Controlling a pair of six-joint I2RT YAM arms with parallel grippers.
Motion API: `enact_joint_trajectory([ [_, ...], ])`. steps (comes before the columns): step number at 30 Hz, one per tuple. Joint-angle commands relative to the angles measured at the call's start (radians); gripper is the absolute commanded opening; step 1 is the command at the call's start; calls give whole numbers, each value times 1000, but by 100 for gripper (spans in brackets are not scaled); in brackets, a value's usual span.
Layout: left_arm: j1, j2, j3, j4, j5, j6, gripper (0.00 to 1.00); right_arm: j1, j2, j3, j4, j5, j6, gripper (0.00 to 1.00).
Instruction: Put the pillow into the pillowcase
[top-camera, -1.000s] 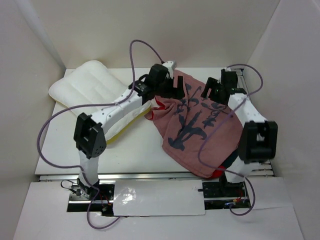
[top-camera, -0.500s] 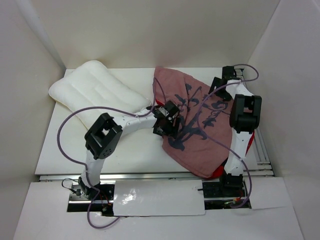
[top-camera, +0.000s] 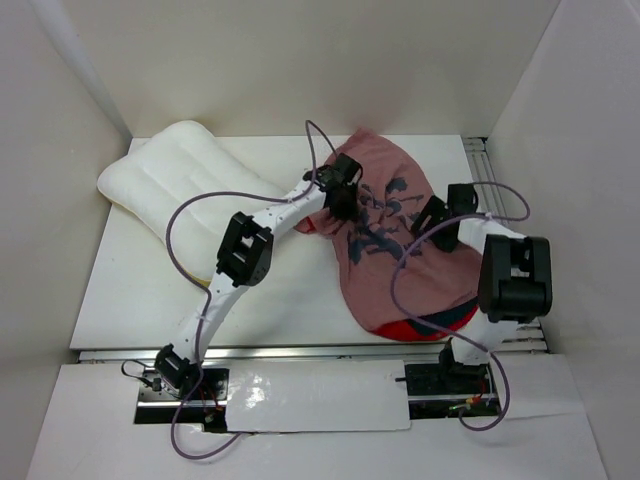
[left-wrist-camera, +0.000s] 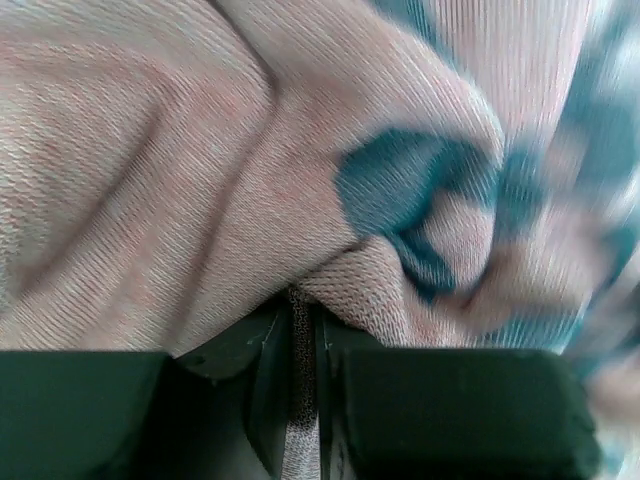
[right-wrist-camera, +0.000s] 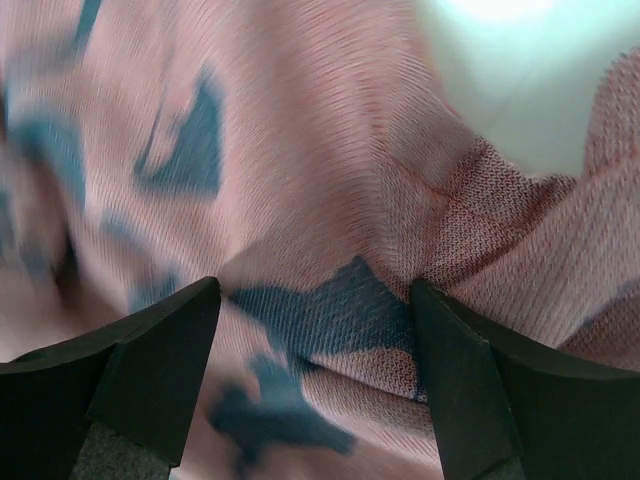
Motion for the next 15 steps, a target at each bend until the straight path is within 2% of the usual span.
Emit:
enact_joint_trajectory([
  [1,83,85,97,74,80,27,26,190,-96,-204,-122,-136,93,84],
  [3,92,61,66,220,119,37,33,289,-219,-252,-142,-171,96,84],
  [4,92,61,65,253,129,37,36,403,-260,-267,-156,-171,96,84],
  [8,92,61,137,330,225,57,55,637,-419,-248,-223,-113,70,84],
  [9,83,45,137,349,235,86,67,653,-458,-226,-241,-81,61,84],
  [12,51,-42,62,396,197,143,88,636,-480,-130,-280,71,35,85],
  [13,50,-82,52,396,176,177,99,602,-480,-104,-280,128,18,85],
  [15,38,-120,39,355,127,212,99,562,-443,-25,-280,140,-4,85],
])
